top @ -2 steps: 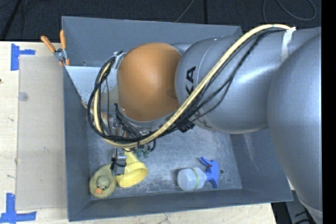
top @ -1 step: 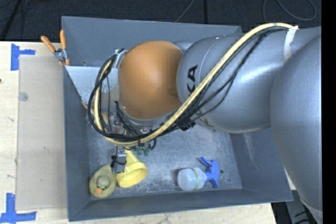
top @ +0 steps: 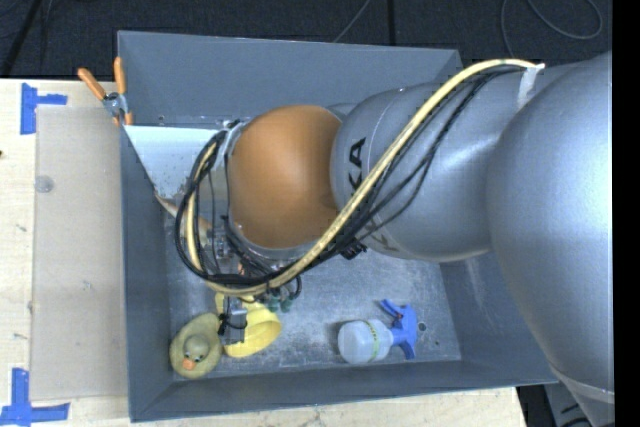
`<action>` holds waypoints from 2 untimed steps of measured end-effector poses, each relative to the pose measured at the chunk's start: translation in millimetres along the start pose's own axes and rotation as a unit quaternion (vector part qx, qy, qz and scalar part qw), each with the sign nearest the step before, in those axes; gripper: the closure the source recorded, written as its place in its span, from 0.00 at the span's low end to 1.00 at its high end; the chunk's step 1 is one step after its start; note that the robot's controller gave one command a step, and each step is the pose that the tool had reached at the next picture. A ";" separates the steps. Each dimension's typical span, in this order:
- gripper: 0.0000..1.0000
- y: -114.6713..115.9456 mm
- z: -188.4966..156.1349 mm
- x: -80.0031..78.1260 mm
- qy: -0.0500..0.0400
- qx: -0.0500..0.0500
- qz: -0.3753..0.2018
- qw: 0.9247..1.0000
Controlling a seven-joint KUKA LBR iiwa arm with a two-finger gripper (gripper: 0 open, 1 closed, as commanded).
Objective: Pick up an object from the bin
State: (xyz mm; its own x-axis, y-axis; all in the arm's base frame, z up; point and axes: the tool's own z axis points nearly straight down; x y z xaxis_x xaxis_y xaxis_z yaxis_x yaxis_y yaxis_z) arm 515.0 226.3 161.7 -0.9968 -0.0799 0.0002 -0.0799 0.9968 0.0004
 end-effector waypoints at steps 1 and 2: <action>1.00 -39.3 83.3 29.5 0.003 0.001 -0.076 0.997; 1.00 -39.4 83.3 29.5 0.003 0.001 -0.076 0.997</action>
Offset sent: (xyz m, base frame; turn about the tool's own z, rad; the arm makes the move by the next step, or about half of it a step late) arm 0.0000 0.0000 0.0000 0.0000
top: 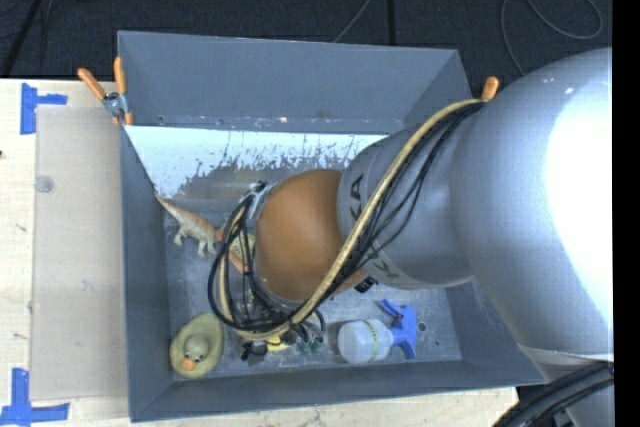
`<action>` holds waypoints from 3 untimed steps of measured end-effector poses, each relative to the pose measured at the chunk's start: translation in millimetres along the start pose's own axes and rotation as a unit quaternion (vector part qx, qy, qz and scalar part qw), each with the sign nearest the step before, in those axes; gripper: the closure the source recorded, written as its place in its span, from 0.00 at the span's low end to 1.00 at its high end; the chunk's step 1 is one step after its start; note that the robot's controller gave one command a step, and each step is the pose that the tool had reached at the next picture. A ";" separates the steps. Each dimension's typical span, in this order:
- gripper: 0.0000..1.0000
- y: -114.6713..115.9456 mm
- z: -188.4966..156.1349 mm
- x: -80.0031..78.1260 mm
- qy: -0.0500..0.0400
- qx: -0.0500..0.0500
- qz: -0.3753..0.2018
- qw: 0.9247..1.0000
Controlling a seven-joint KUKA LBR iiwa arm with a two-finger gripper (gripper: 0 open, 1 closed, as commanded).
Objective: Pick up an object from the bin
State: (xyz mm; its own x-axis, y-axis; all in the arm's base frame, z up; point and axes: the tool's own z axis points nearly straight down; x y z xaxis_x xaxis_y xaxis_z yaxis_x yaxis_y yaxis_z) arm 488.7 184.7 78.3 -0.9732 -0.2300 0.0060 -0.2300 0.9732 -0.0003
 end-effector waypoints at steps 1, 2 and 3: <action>0.00 -3.1 -92.0 10.5 0.003 0.000 -0.040 0.999; 0.00 -4.1 -110.5 9.8 -0.001 0.000 -0.045 0.999; 0.00 -12.5 -64.5 2.6 -0.002 0.000 -0.069 0.998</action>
Offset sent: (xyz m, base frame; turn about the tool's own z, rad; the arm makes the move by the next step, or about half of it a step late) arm 0.0000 0.0000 0.0000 0.0000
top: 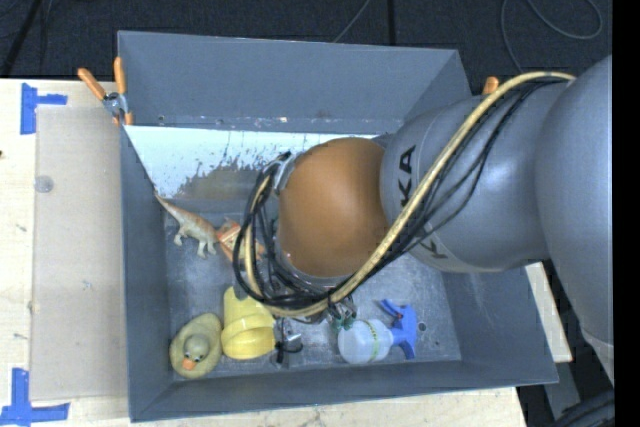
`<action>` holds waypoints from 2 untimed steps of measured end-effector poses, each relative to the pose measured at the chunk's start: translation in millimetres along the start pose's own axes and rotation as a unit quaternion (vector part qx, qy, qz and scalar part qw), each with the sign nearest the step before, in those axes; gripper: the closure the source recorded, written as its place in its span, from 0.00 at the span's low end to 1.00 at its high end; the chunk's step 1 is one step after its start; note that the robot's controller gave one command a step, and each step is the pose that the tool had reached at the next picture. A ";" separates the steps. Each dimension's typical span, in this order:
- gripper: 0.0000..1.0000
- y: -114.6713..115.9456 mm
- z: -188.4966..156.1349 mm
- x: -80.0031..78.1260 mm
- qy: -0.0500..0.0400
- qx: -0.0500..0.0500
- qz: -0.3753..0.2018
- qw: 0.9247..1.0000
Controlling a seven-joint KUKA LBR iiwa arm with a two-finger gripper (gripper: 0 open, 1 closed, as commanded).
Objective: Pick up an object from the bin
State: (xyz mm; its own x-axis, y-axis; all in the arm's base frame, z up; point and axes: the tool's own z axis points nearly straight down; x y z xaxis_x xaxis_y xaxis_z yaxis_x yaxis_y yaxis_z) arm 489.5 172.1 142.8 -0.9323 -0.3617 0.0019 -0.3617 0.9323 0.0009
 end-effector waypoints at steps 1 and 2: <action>1.00 1.0 62.6 -12.7 -0.017 -0.003 -0.075 0.997; 1.00 1.0 62.6 -12.7 -0.017 -0.003 -0.075 0.997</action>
Offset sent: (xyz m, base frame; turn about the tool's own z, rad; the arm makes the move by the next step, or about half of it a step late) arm 0.0000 0.0000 0.0000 0.0000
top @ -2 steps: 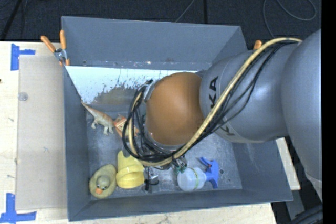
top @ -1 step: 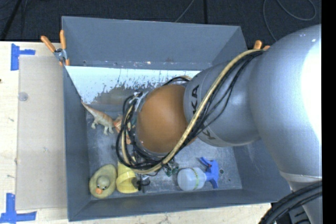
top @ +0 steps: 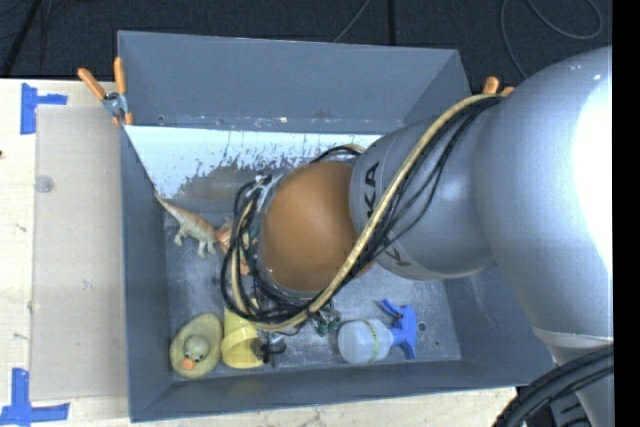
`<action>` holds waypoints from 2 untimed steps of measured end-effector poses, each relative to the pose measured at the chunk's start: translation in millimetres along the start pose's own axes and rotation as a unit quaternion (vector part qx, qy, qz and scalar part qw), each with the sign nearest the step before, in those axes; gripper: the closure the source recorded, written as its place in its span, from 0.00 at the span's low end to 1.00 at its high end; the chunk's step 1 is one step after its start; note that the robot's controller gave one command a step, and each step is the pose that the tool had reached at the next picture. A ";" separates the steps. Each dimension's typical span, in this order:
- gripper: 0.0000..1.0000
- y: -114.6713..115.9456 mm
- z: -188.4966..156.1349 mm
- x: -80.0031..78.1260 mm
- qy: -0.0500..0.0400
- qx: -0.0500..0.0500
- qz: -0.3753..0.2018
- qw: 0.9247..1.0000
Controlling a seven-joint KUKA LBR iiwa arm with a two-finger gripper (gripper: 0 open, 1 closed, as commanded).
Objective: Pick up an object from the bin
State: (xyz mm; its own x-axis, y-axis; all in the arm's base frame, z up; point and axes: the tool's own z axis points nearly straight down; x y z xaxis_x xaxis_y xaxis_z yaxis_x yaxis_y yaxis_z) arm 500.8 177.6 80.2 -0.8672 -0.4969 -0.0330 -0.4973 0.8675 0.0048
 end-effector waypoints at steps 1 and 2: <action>1.00 2.4 -40.6 0.2 0.007 0.000 -0.004 1.000; 1.00 -0.3 -50.8 -9.0 0.002 0.001 0.004 1.000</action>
Offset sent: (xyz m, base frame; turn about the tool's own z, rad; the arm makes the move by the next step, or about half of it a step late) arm 0.0180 0.0087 -0.0102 0.0426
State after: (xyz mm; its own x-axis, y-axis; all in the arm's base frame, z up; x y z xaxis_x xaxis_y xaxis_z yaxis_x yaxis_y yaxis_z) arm 507.5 180.7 131.3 -0.8714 -0.4897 -0.0286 -0.4899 0.8718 0.0025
